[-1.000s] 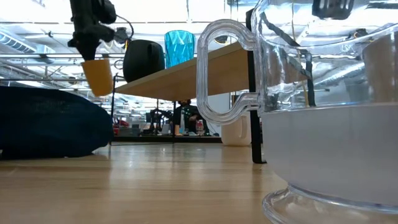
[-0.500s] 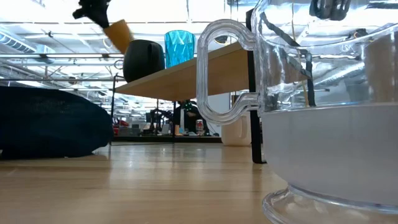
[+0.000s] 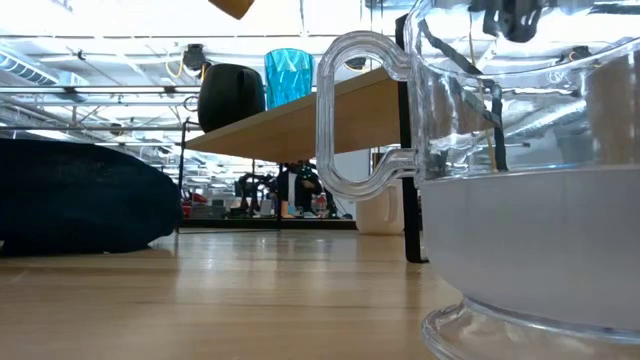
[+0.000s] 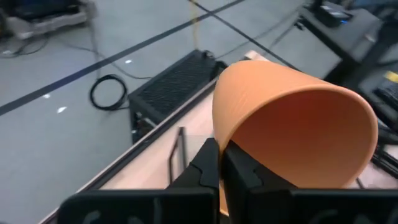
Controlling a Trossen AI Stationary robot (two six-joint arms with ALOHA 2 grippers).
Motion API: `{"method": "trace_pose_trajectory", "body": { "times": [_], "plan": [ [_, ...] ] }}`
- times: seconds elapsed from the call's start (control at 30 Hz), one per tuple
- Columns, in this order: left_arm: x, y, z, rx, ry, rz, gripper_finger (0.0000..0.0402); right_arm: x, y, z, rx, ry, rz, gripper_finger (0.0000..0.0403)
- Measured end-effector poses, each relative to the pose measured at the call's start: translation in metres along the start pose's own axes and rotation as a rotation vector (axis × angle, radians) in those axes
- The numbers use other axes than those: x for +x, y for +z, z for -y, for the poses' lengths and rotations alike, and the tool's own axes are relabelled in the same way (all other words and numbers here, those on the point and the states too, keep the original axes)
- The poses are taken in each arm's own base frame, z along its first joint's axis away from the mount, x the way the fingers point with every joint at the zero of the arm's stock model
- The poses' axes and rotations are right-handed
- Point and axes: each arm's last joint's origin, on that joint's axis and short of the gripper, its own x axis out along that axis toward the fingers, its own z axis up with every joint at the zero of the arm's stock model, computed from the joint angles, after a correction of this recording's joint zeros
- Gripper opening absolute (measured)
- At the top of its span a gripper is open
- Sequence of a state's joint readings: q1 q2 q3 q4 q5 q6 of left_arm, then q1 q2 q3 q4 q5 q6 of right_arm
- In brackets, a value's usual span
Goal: Stack small to large cups/mugs on shelf
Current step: Move the yellow cup to the bottom of the table
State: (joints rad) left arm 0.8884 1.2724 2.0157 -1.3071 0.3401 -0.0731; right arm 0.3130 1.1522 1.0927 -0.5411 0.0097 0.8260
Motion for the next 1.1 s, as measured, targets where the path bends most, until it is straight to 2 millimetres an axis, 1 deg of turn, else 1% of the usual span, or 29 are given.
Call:
{"method": "trace_pose_trajectory", "body": {
  "times": [0.23,0.43,0.7,0.83,1.0,1.1],
  "plan": [
    [0.004,-0.001,0.017,0.023,-0.062,-0.018,0.0,0.0,0.002,0.002,0.005,-0.006,0.006,0.0173],
    [0.007,-0.006,0.037,0.041,-0.178,-0.056,0.0,0.0,0.002,0.002,-0.002,-0.01,0.001,0.0173],
    [0.006,-0.017,0.074,0.036,-0.362,-0.141,0.0,0.0,0.0,0.006,-0.029,-0.051,-0.009,0.0173],
    [0.004,-0.024,0.094,0.022,-0.449,-0.202,0.0,0.0,0.003,0.009,-0.053,-0.065,0.002,0.0173],
    [0.003,-0.036,0.119,-0.006,-0.483,-0.276,0.0,0.0,0.009,0.014,-0.085,-0.084,0.019,0.0173],
    [0.006,-0.044,0.137,-0.003,-0.485,-0.328,0.0,-0.001,0.013,0.019,-0.1,-0.099,0.031,0.0173]
  ]
}}
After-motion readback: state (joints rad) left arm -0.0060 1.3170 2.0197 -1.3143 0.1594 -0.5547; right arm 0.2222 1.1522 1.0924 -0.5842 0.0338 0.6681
